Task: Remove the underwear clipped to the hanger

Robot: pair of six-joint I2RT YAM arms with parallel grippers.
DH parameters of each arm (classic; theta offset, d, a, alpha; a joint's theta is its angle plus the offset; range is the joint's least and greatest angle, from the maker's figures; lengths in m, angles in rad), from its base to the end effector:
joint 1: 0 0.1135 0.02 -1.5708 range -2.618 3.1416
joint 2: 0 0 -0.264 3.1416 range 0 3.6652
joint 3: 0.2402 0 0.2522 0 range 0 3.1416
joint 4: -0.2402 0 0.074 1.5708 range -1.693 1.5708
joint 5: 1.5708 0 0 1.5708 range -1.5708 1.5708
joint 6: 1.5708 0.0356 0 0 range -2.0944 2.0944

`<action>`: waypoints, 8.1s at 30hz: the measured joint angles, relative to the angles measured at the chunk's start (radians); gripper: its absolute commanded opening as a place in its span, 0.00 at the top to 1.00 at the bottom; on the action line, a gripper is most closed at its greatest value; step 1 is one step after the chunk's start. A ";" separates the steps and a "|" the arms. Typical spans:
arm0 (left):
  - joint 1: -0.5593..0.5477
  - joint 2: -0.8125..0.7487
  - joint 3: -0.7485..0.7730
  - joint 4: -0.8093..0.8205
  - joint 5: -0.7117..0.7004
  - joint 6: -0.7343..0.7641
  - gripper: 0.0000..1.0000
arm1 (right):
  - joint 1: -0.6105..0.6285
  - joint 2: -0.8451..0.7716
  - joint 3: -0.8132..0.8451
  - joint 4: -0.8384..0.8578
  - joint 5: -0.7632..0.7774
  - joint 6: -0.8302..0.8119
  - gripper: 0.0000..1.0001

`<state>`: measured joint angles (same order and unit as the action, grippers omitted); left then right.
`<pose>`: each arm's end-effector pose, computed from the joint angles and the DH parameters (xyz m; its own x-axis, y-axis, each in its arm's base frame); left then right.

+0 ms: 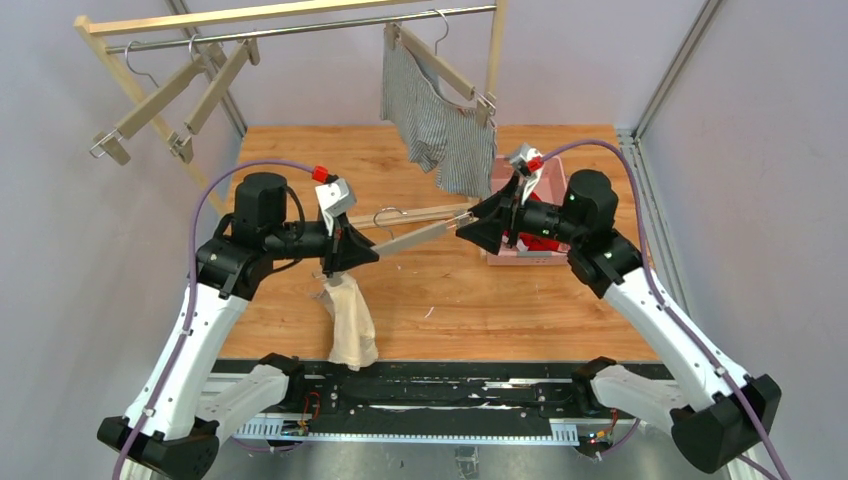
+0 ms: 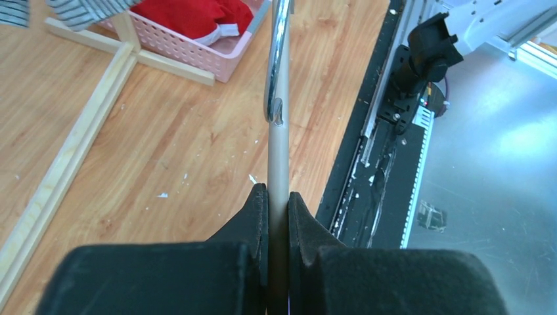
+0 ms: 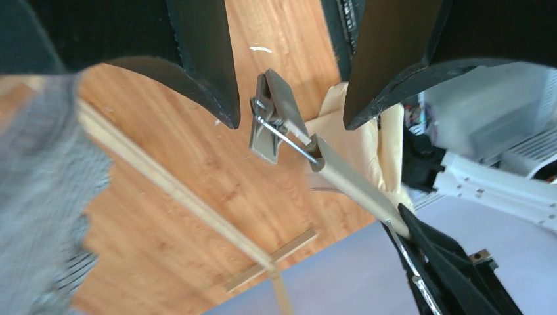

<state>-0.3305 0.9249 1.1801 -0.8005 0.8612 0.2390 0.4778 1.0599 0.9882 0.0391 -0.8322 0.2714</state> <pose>0.1483 -0.0794 0.3938 -0.2814 0.2596 -0.9238 0.9176 0.3544 -0.1799 0.1988 0.1326 0.3829 -0.2868 0.0547 -0.9564 -0.9227 0.2526 0.2912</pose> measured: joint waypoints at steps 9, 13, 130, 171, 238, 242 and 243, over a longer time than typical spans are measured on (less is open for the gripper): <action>0.000 0.002 0.019 0.130 -0.060 -0.089 1.00 | 0.000 -0.298 -0.105 0.025 0.387 0.006 0.30; 0.000 0.008 0.019 0.238 -0.070 -0.158 1.00 | 0.000 -0.373 -0.161 0.039 0.500 0.037 0.43; -0.118 0.011 0.009 0.885 -0.048 -0.571 0.49 | 0.234 0.047 0.047 0.928 0.257 0.327 0.99; -0.117 -0.112 0.262 -0.020 -0.762 -0.269 1.00 | 0.465 -0.042 0.053 -0.084 0.802 -0.173 0.14; 0.108 0.514 0.925 -0.117 -0.888 -0.228 1.00 | -0.127 0.095 0.043 -0.369 1.213 -0.126 0.99; 0.113 0.509 0.919 -0.114 -0.883 -0.228 1.00 | -0.168 0.167 0.043 -0.330 1.133 -0.115 1.00; 0.113 0.502 0.906 -0.107 -0.883 -0.228 1.00 | -0.173 0.185 0.043 -0.321 1.115 -0.114 1.00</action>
<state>-0.2173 1.4265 2.0857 -0.9073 -0.0223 0.0113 0.3050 1.2446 1.0313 -0.2821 0.2832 0.1577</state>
